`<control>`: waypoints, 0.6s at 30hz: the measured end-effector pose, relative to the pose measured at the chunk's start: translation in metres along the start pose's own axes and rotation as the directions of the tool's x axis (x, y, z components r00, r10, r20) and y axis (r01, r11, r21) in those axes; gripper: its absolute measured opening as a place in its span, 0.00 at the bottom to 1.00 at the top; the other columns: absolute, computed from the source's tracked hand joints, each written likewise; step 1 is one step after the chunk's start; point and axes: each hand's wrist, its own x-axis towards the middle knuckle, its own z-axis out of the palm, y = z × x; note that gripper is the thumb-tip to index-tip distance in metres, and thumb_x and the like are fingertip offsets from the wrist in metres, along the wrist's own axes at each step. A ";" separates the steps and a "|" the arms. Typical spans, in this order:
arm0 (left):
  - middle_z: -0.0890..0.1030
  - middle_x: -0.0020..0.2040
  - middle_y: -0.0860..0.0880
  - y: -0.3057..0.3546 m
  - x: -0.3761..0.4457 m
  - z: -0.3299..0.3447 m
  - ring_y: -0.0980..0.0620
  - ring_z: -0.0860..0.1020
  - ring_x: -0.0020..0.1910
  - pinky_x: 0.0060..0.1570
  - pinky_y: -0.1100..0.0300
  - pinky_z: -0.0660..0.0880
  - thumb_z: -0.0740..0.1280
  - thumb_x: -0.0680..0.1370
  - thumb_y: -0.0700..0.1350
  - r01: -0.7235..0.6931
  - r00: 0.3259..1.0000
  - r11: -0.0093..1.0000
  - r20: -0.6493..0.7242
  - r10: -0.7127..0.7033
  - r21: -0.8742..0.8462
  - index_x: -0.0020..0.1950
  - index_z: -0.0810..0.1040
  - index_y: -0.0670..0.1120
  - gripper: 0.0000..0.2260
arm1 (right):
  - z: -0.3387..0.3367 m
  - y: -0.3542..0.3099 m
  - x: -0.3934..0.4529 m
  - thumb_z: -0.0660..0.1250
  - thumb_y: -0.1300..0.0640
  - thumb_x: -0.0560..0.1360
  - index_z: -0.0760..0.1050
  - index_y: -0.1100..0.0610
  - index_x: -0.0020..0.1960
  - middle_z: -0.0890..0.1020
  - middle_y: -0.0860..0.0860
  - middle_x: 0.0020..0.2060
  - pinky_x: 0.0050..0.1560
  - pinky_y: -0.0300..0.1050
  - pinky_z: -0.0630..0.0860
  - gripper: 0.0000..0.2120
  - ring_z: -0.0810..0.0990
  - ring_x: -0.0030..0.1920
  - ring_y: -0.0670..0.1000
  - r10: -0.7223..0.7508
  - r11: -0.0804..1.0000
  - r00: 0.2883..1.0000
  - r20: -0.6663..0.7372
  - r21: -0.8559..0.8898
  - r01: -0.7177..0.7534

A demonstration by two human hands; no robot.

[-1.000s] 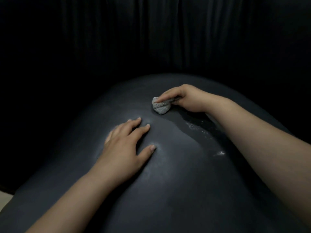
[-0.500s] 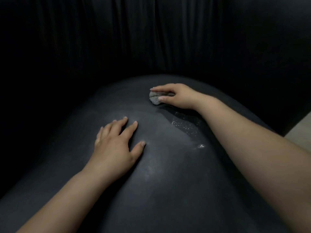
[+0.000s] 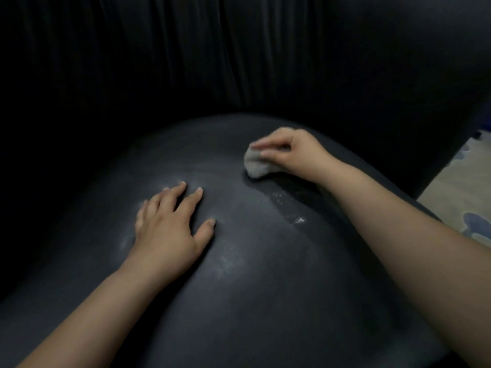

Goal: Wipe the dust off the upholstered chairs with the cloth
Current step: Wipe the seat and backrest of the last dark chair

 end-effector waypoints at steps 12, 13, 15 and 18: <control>0.57 0.77 0.52 -0.004 0.002 0.007 0.48 0.52 0.75 0.73 0.47 0.48 0.51 0.71 0.67 -0.012 0.999 1.000 -0.040 0.011 -0.014 0.74 0.61 0.59 0.33 | 0.021 -0.008 -0.066 0.73 0.53 0.71 0.78 0.37 0.56 0.77 0.40 0.44 0.57 0.33 0.69 0.16 0.77 0.50 0.39 0.065 0.993 0.997 0.037 -0.102 -0.061; 0.57 0.77 0.52 -0.004 0.003 0.008 0.48 0.52 0.75 0.73 0.47 0.48 0.51 0.71 0.67 -0.013 0.999 1.000 -0.041 0.012 -0.014 0.74 0.61 0.59 0.32 | 0.021 -0.011 -0.073 0.73 0.54 0.71 0.78 0.36 0.55 0.77 0.39 0.43 0.55 0.30 0.68 0.17 0.77 0.49 0.38 0.072 0.996 0.996 0.056 -0.062 -0.068; 0.57 0.77 0.52 -0.005 0.003 0.009 0.47 0.52 0.75 0.73 0.46 0.48 0.51 0.71 0.67 -0.015 0.999 1.000 -0.039 0.015 -0.008 0.74 0.61 0.59 0.32 | 0.014 -0.015 -0.072 0.73 0.55 0.71 0.78 0.37 0.55 0.77 0.39 0.43 0.53 0.25 0.66 0.16 0.77 0.48 0.35 0.078 0.997 0.997 0.026 -0.004 -0.078; 0.57 0.77 0.52 -0.005 0.004 0.010 0.47 0.51 0.75 0.73 0.46 0.48 0.51 0.71 0.67 -0.023 0.999 1.000 -0.039 0.022 -0.008 0.74 0.60 0.59 0.32 | 0.004 -0.009 -0.055 0.69 0.55 0.75 0.76 0.44 0.62 0.76 0.45 0.52 0.61 0.32 0.66 0.17 0.75 0.56 0.43 0.105 0.983 0.984 -0.141 -0.134 -0.125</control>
